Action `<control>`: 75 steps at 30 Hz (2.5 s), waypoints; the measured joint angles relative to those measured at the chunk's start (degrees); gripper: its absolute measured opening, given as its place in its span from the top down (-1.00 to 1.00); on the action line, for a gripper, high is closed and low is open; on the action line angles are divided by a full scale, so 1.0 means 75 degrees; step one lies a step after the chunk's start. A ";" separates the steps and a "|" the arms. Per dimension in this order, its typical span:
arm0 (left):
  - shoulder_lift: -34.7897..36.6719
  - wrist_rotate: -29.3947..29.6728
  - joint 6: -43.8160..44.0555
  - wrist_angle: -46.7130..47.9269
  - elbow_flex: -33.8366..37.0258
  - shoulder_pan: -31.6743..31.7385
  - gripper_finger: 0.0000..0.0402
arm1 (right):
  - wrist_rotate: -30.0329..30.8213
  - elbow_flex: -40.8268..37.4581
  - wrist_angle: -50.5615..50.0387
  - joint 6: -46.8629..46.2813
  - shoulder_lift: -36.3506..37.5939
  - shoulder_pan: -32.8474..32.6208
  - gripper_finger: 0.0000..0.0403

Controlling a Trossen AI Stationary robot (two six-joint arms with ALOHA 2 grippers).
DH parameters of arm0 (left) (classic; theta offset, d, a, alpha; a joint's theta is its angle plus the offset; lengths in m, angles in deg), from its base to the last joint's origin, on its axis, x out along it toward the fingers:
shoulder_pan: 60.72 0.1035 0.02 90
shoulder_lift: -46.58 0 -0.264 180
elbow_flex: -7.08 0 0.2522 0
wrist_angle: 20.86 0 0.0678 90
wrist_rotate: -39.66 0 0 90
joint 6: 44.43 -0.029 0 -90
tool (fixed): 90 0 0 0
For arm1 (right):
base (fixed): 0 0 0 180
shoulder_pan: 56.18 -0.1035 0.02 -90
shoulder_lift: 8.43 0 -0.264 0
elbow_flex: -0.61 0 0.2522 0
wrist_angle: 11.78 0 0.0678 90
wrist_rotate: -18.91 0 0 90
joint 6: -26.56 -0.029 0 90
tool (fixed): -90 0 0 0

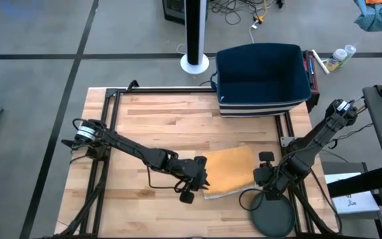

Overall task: Fold kitchen towel into neat rectangle
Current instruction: Stack the orange towel on top of the white patterned towel

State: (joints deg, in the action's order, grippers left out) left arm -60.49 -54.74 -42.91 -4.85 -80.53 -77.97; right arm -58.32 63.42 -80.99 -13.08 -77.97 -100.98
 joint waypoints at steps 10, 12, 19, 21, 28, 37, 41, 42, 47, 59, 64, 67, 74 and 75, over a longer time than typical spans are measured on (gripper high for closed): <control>0.0151 -0.0104 0.0464 0.0435 0.0000 -0.0012 0.56 | 0.0063 0.0048 0.0239 0.0067 0.0007 0.0000 0.23; 0.0154 0.0080 0.0603 0.0516 0.0001 -0.0027 0.56 | 0.0039 0.0049 0.0241 0.0070 0.0065 0.0003 0.24; -0.0079 0.0485 0.0798 0.0143 0.0150 -0.0035 0.61 | -0.0256 0.0068 0.0313 -0.0064 0.0114 0.0002 0.29; -0.0186 0.0475 0.0880 -0.0078 0.0230 -0.0050 0.62 | -0.0327 0.0064 0.0428 -0.0179 0.0105 -0.0021 0.30; -0.1099 0.0092 0.1015 -0.0834 0.0159 -0.0250 0.61 | -0.0279 -0.0377 0.0805 -0.0175 -0.0156 -0.0044 0.36; -0.1368 0.0052 0.1076 -0.0796 -0.0082 -0.0540 0.61 | 0.0103 -0.0568 0.0685 -0.0202 -0.0554 -0.0041 0.38; -0.0924 0.0146 0.1074 -0.0221 -0.0085 -0.0546 0.61 | 0.0113 -0.0208 0.0424 -0.0201 -0.0507 -0.0041 0.34; -0.0783 0.0295 0.1073 0.0066 -0.0085 -0.0549 0.62 | 0.0135 -0.0069 0.0332 -0.0201 -0.0498 -0.0041 0.34; -0.0081 0.1333 0.1076 0.1245 -0.0084 -0.0612 0.62 | 0.0608 0.0486 0.0287 0.0036 -0.0495 -0.0061 0.33; 0.0507 0.3355 0.1601 0.1555 0.0627 -0.0636 0.63 | 0.2064 0.0114 0.2196 0.0816 -0.0953 0.0015 0.36; 0.0464 0.3316 0.2026 -0.0340 0.1866 -0.0578 0.63 | 0.2468 0.0075 0.3594 0.1730 -0.1688 0.0366 0.39; 0.0458 0.3455 0.2264 -0.1438 0.2575 -0.0473 0.63 | 0.2499 0.0210 0.4213 0.2271 -0.2074 0.0825 0.40; 0.0369 0.3608 0.1986 -0.3719 0.3684 -0.0241 0.63 | 0.2461 0.0469 0.5089 0.2789 -0.2489 0.1862 0.34; 0.0345 0.3671 0.2096 -0.3804 0.3761 -0.0201 0.63 | 0.2456 0.0501 0.5104 0.2794 -0.2499 0.1949 0.33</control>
State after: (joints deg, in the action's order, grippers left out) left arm -57.90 -27.21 -27.19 -33.38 -52.32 -79.48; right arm -39.90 67.18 -42.71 7.88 -96.71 -86.36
